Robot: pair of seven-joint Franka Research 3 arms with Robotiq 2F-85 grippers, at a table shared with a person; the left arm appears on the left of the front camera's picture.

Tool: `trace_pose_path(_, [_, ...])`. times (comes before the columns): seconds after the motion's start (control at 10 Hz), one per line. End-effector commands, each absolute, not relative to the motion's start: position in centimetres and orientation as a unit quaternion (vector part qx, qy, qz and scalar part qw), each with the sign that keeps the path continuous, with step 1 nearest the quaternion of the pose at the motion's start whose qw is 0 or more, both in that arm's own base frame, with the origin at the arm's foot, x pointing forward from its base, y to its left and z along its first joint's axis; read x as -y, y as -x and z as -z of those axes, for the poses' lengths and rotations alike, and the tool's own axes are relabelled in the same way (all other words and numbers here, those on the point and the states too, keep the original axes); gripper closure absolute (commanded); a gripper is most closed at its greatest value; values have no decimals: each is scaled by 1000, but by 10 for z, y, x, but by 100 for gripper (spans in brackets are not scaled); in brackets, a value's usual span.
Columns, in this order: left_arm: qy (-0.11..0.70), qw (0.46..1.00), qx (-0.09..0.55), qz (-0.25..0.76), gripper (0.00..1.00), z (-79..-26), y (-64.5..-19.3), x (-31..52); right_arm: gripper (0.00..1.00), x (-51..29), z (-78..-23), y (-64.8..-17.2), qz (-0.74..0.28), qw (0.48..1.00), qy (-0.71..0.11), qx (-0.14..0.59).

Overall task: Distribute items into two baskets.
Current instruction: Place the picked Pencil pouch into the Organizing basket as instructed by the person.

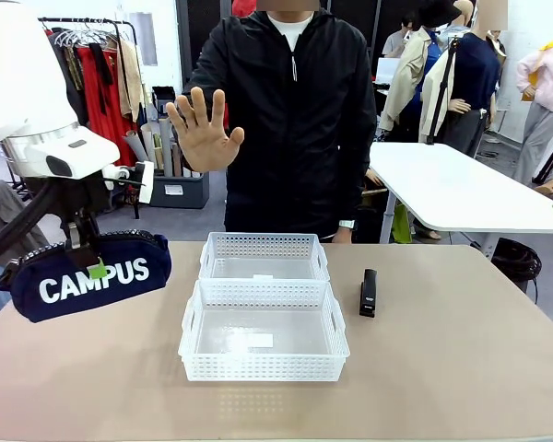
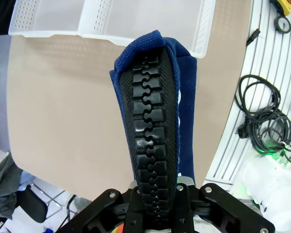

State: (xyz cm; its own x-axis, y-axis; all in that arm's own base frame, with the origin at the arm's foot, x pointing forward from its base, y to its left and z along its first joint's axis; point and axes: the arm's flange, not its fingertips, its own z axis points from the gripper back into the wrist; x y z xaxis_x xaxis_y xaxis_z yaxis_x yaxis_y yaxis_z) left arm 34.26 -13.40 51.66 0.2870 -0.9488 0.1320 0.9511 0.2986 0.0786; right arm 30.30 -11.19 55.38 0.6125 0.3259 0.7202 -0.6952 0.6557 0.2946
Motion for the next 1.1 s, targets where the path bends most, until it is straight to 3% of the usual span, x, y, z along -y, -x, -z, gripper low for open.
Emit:
trace_pose_path(0.0, [4, 805, 79, 589, 100, -519, -343, 131, 0, 112, -556, -303, -306, 846, -289, 327])
trace_pose_path(1.0, [4, 805, 79, 589, 100, -519, -343, 131, 0, 112, -556, -303, -306, 846, -289, 327])
